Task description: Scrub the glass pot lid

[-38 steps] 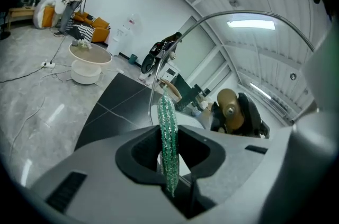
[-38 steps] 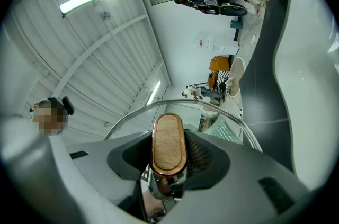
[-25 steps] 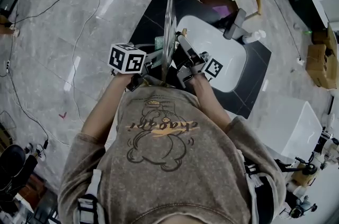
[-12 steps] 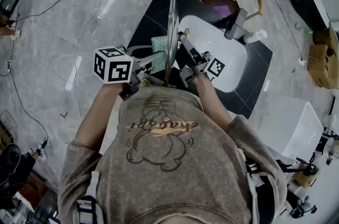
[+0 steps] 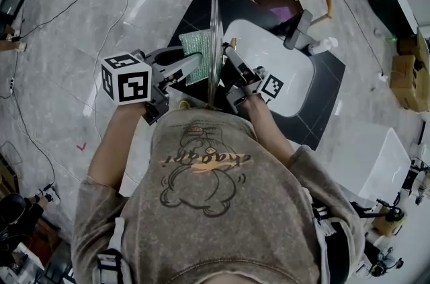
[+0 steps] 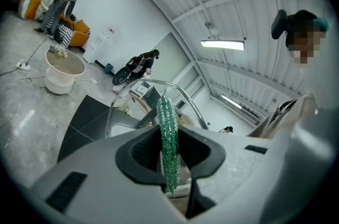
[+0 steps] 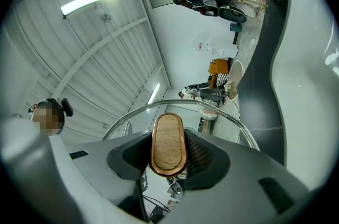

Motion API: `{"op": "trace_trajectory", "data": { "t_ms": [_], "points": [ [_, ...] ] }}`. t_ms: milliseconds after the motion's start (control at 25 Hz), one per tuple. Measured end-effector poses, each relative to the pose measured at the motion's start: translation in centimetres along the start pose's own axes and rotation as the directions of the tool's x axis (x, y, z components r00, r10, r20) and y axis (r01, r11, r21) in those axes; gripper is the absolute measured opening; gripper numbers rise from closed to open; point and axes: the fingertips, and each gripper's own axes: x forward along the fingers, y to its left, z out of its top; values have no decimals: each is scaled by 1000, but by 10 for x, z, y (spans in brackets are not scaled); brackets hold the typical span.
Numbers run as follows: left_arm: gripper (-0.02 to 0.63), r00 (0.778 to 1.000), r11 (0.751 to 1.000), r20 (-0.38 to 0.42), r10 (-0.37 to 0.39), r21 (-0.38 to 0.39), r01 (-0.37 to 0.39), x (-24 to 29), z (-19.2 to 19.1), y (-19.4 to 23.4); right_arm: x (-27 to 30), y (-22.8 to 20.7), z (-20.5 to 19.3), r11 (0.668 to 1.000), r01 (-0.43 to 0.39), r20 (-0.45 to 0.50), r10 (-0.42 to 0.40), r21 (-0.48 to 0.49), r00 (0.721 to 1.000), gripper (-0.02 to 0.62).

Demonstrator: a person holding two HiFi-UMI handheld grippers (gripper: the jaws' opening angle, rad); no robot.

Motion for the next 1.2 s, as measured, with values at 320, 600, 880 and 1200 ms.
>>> {"op": "trace_trajectory", "data": {
  "t_ms": [320,600,880,1200],
  "points": [
    [86,994,995,-47,94,46,-92,22,-16,24,2,5,-2,999,-25,-4,25,22,1000,179],
    [86,977,980,-105,188,80,-180,36,-39,54,1,5,-5,999,-24,-11,24,31,1000,179],
    [86,960,969,-134,245,72,-237,47,-54,78,2,11,-8,998,-36,-19,37,41,999,179],
    [86,943,957,-161,291,42,-288,57,-64,106,2,13,-9,998,-44,-23,45,36,999,179]
  ]
}}
